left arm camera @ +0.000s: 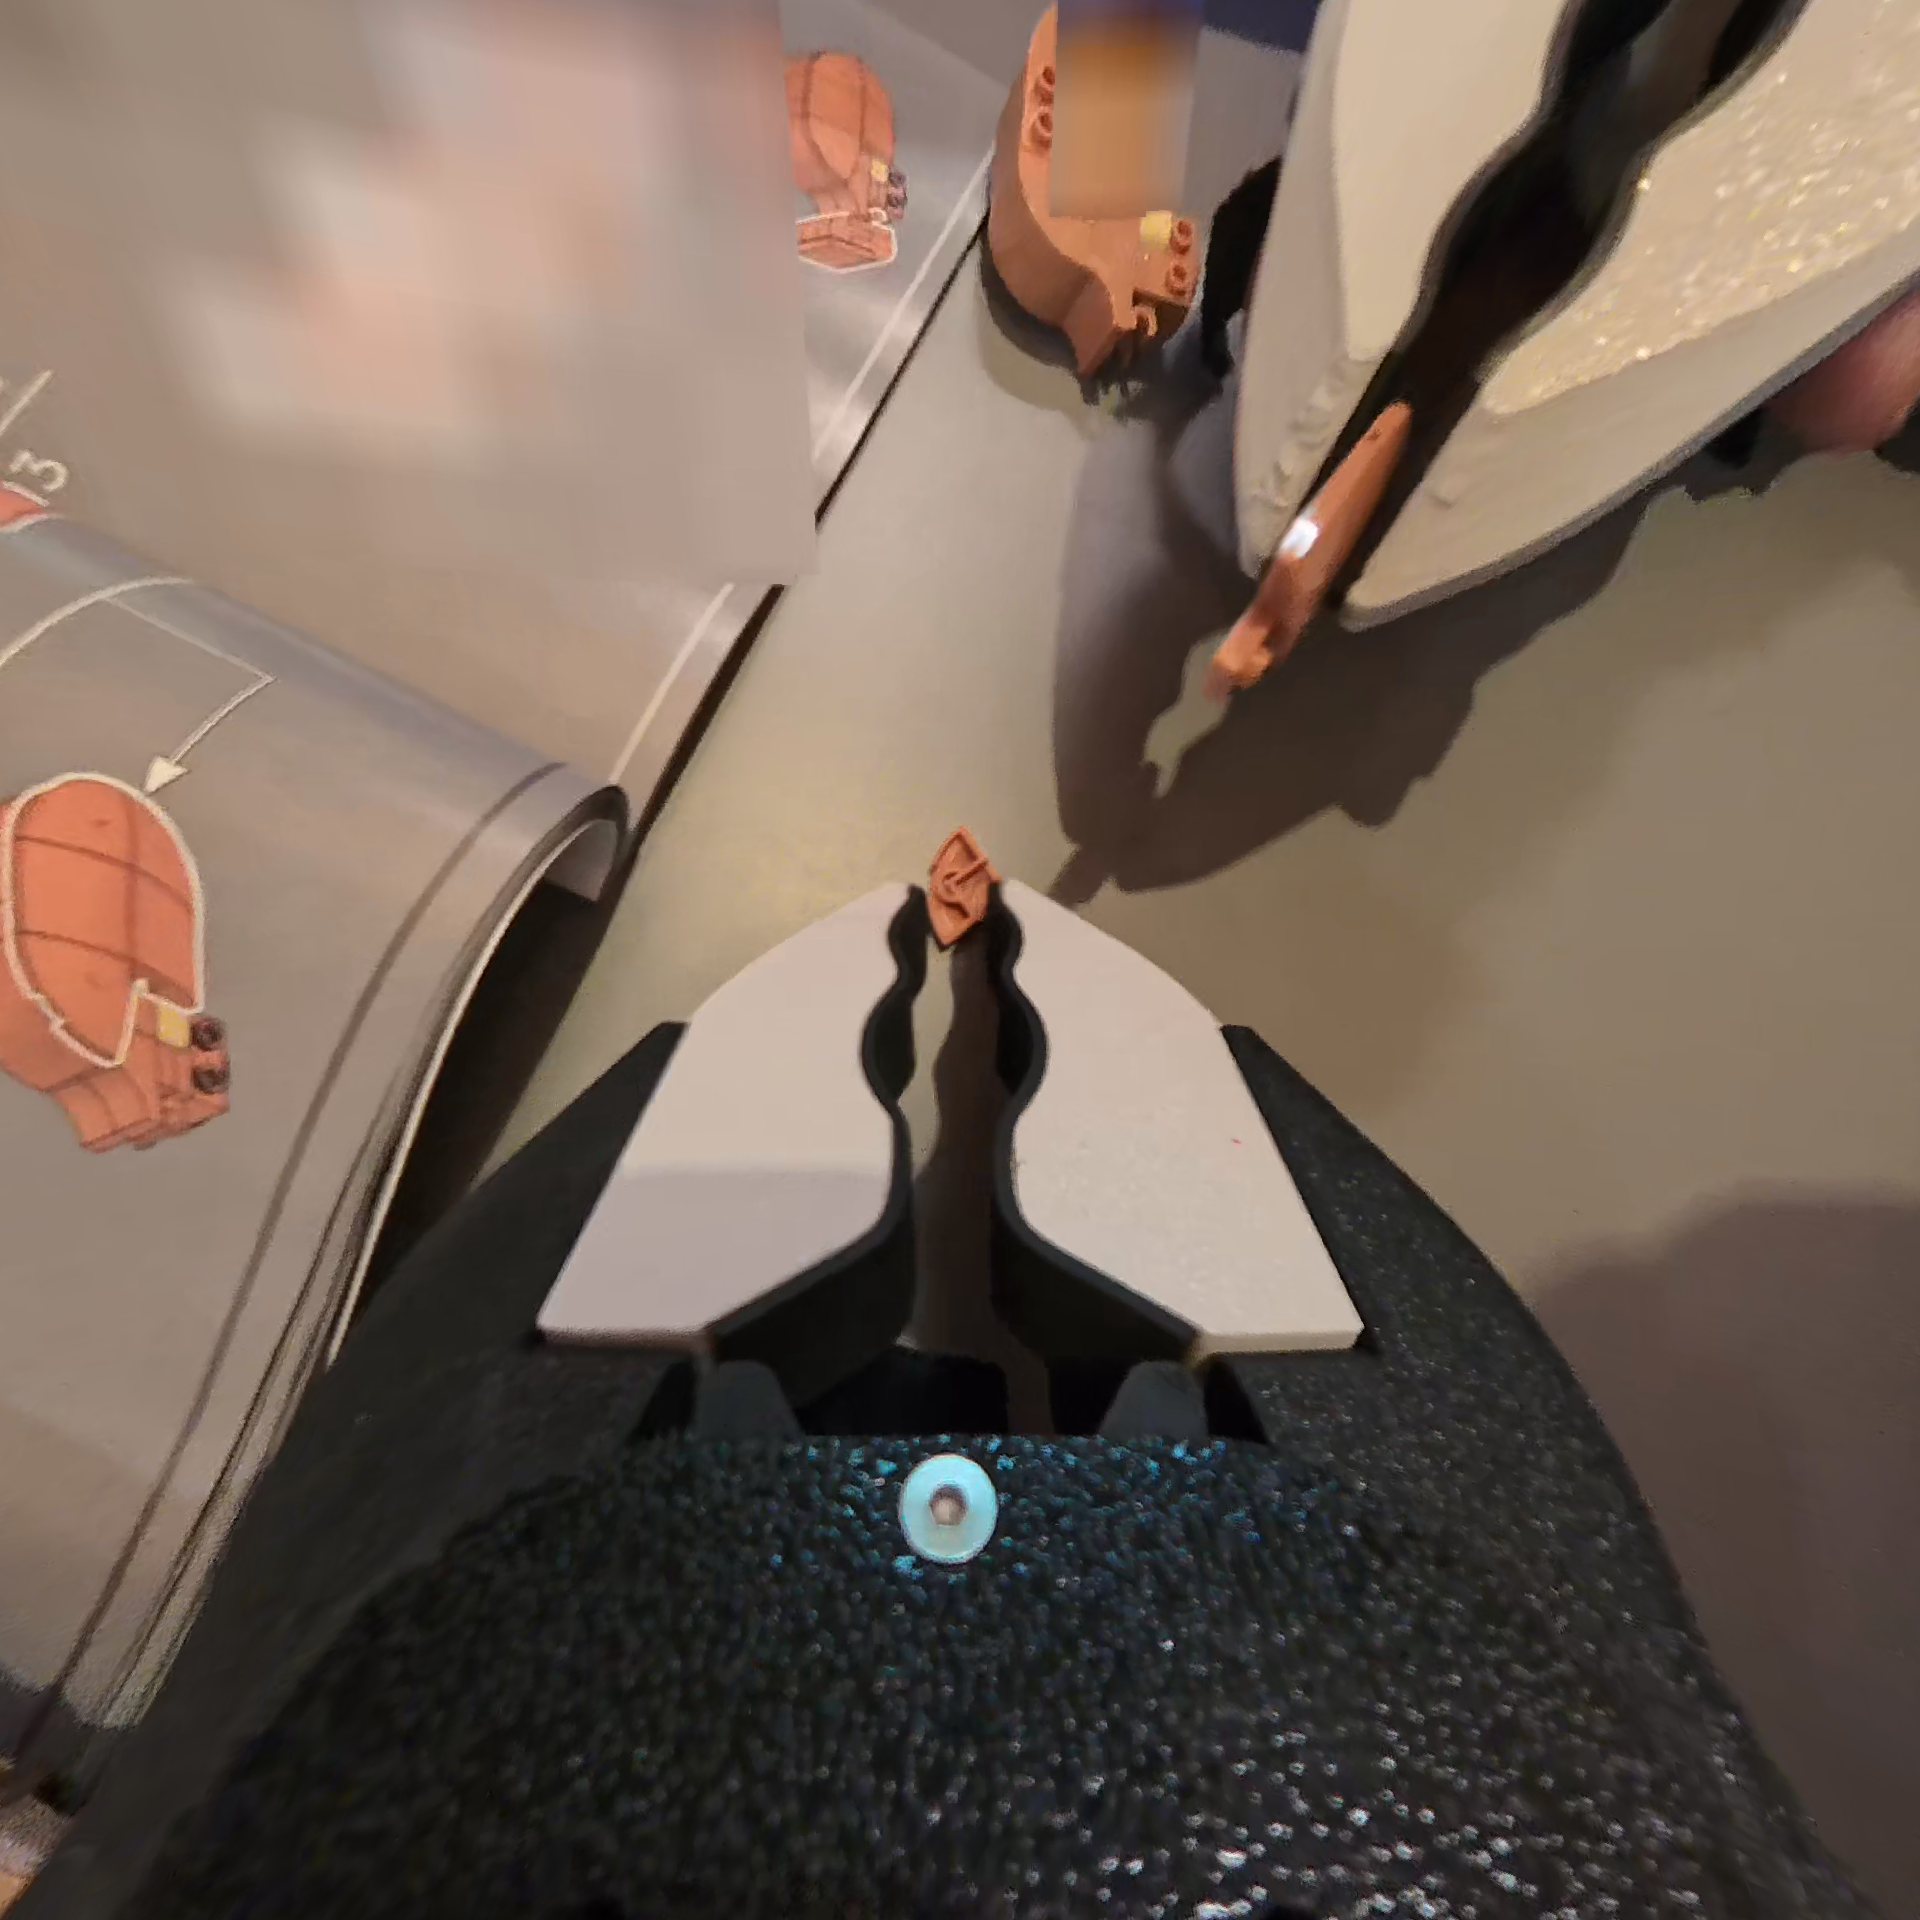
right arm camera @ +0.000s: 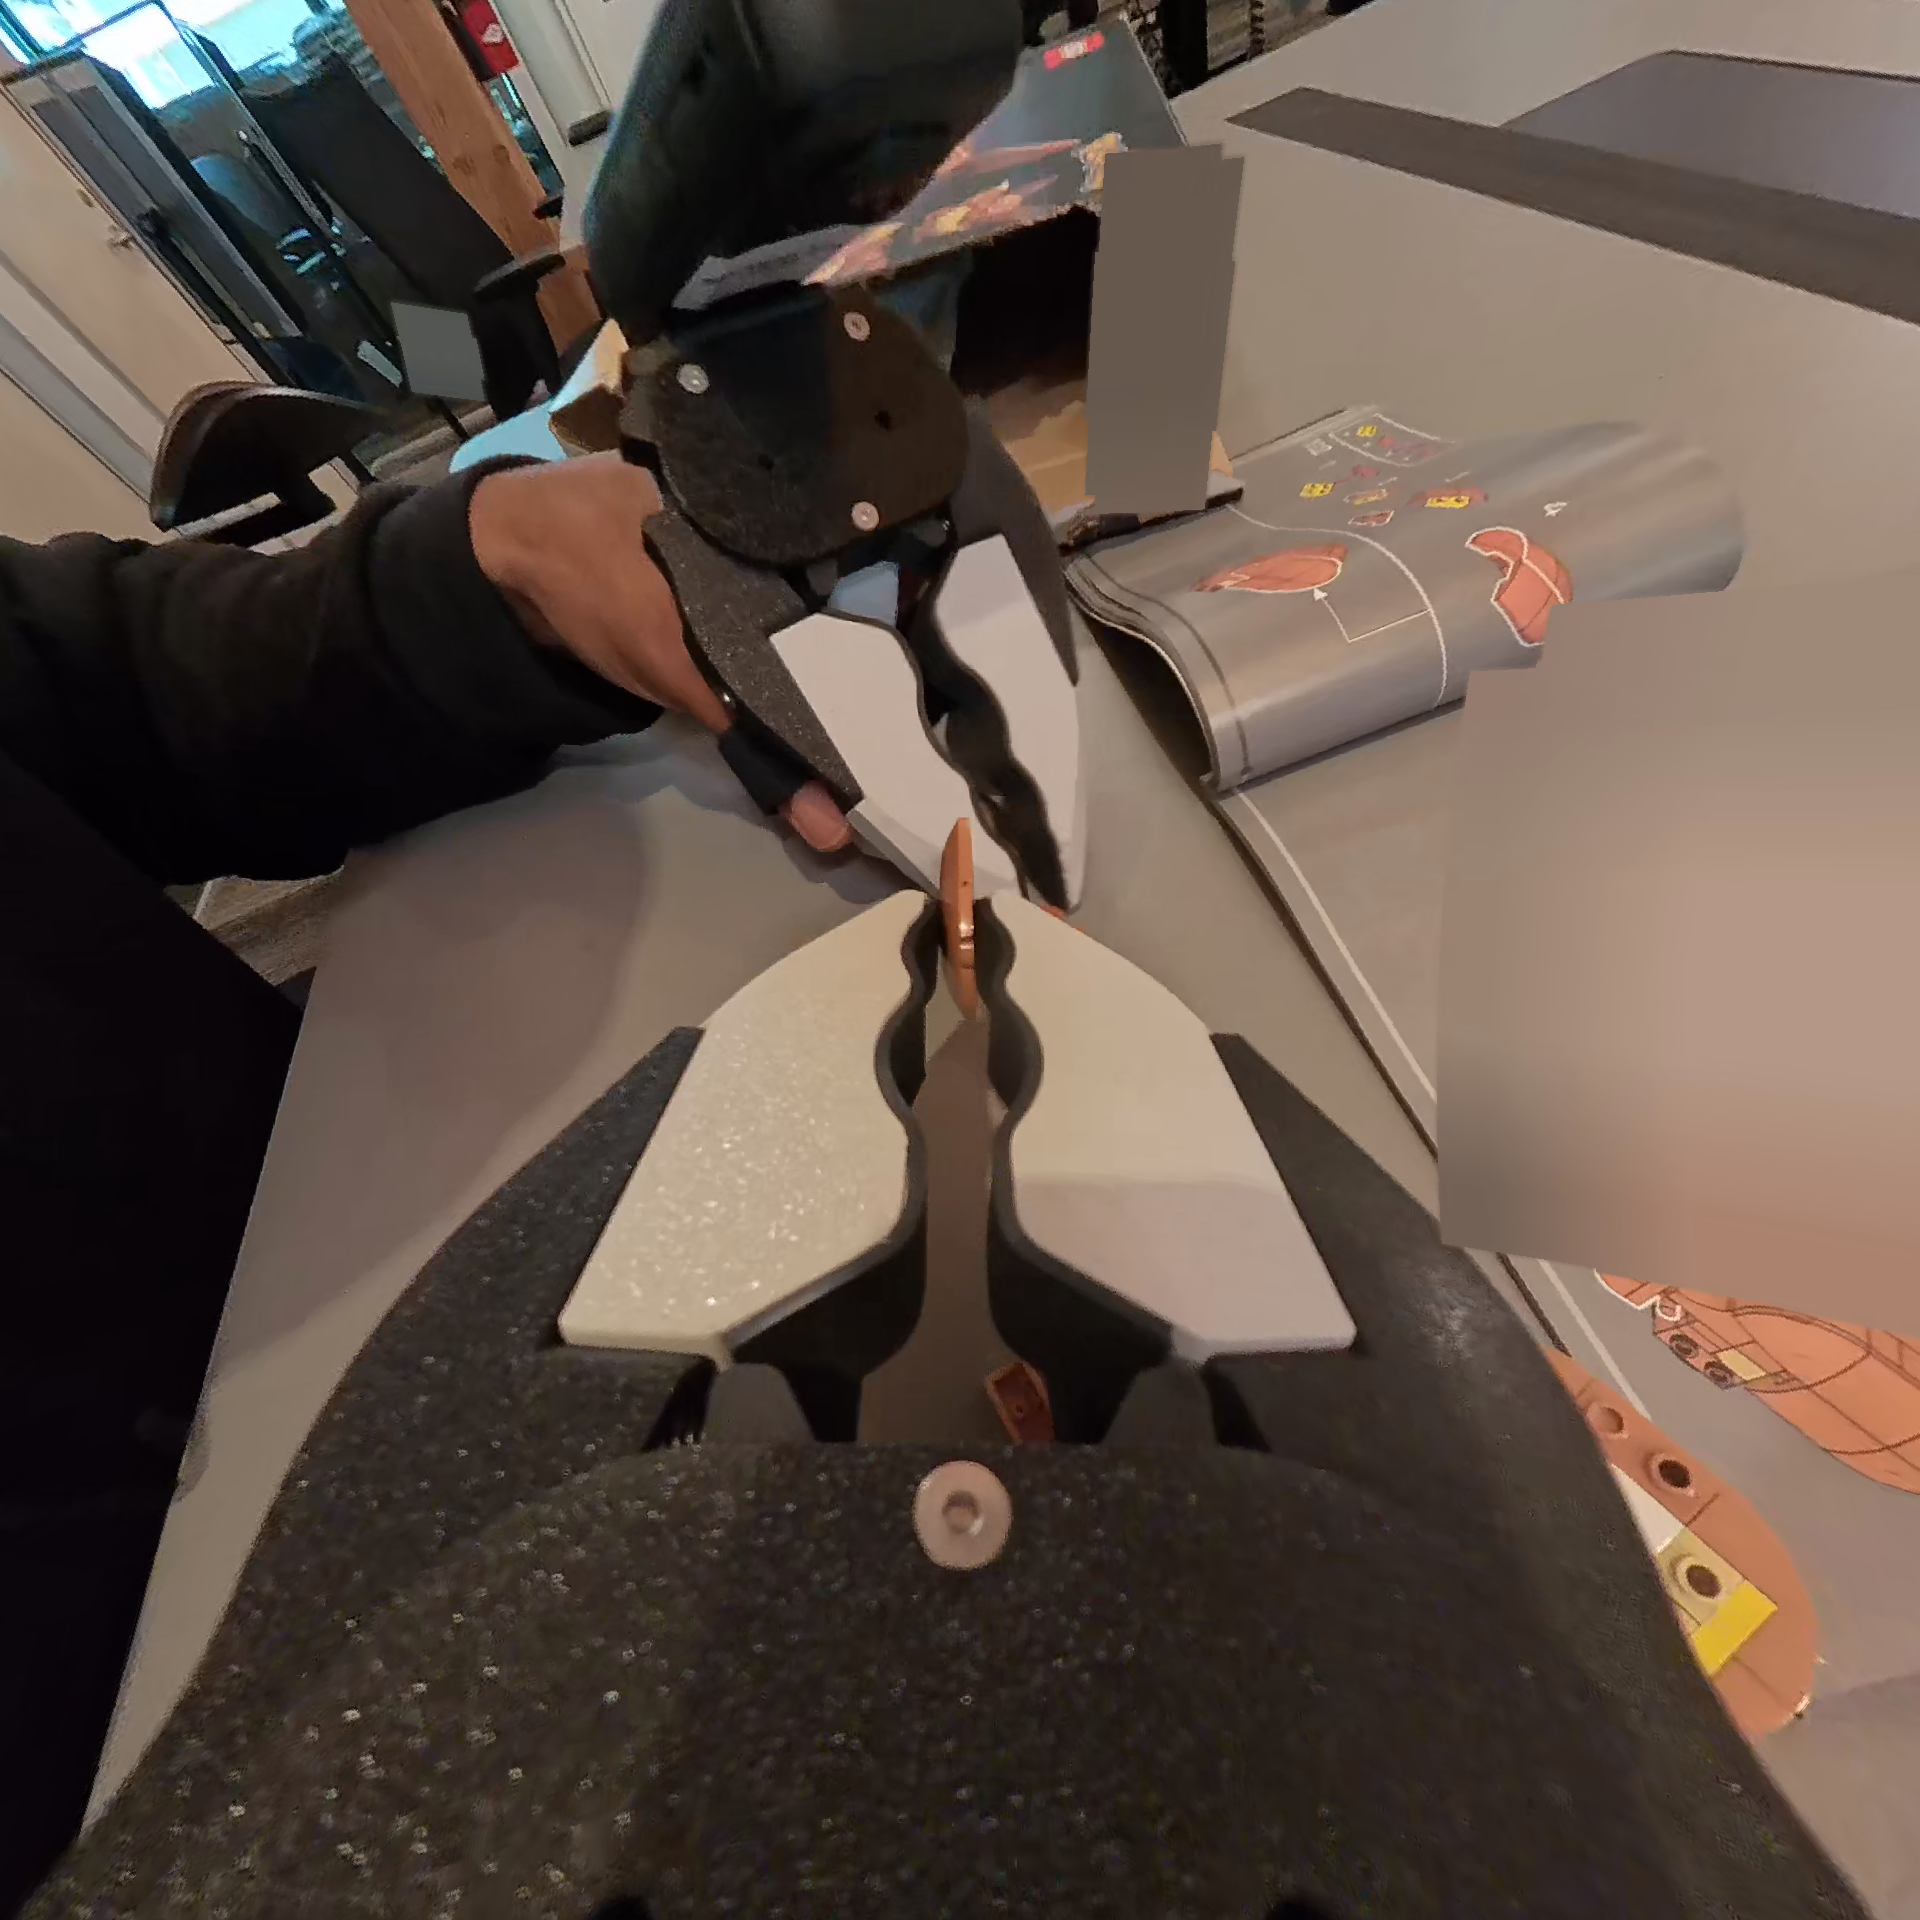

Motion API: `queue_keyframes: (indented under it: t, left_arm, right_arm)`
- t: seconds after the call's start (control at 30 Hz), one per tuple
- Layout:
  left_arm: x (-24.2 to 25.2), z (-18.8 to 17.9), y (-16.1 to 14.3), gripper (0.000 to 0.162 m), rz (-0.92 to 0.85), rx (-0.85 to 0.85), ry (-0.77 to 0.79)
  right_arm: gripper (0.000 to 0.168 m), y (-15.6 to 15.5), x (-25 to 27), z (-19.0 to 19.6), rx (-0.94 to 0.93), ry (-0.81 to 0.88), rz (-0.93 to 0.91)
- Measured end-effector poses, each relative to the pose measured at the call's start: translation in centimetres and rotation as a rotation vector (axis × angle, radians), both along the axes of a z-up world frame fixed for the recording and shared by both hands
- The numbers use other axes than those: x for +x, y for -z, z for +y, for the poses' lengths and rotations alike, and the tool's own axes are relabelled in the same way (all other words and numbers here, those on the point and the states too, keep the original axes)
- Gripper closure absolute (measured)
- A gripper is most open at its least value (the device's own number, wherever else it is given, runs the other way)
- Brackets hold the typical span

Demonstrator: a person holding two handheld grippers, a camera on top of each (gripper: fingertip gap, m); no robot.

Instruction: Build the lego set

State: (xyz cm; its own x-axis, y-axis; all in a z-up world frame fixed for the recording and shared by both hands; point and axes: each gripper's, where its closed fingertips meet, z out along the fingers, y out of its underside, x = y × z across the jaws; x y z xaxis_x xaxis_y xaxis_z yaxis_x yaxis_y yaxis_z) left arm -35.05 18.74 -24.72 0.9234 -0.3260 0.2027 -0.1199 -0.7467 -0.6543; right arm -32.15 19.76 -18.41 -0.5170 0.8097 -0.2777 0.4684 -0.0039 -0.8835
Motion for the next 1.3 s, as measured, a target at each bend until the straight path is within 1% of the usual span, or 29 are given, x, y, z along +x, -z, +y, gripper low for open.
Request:
queue_keyframes:
  t: [0.2, 0.3, 0.43, 0.57, 0.73, 0.8, 0.9, 1.03, 1.17, 1.3]
  left_arm:
    - [1.1, -0.3, 0.0, 0.154, 0.044, 0.044, 0.093]
    - [1.2, -0.3, 0.0, 0.155, 0.073, 0.068, 0.113]
    - [1.2, -0.1, -0.6, 0.155, 0.105, 0.125, 0.126]
    - [1.0, 0.5, -2.4, 0.155, 0.12, 0.241, 0.104]
    - [0.9, 0.9, -5.2, 0.156, 0.128, 0.422, 0.082]
    - [1.2, 0.9, -5.7, 0.156, 0.134, 0.47, 0.088]
    - [1.0, 1.0, -5.3, 0.156, 0.165, 0.463, 0.087]
    - [1.7, 1.1, -5.7, 0.156, 0.132, 0.49, 0.103]
    - [1.6, 1.1, -5.5, 0.156, 0.123, 0.478, 0.089]
    - [1.5, 1.2, -5.7, 0.156, 0.077, 0.474, 0.065]
  right_arm:
    - [0.162, 1.6, 0.0, 0.7, 0.037, 0.048, -0.103]
    - [0.162, 2.6, 0.1, 1.0, 0.037, 0.06, -0.17]
    - [0.162, 3.0, 0.4, 0.8, 0.009, 0.054, -0.217]
    - [0.162, 2.8, 0.6, 0.5, -0.076, 0.037, -0.246]
    - [0.162, 1.4, 0.6, -0.2, -0.32, 0.002, -0.274]
    - [0.162, 1.5, 0.6, -0.2, -0.353, 0.004, -0.29]
    - [0.162, 1.6, 0.6, -0.2, -0.339, 0.007, -0.29]
    - [0.162, 1.5, 0.5, -0.1, -0.329, 0.01, -0.276]
    - [0.162, 1.1, 0.3, 0.3, -0.346, 0.021, -0.253]
    - [0.162, 0.8, 0.2, 0.2, -0.368, 0.017, -0.243]
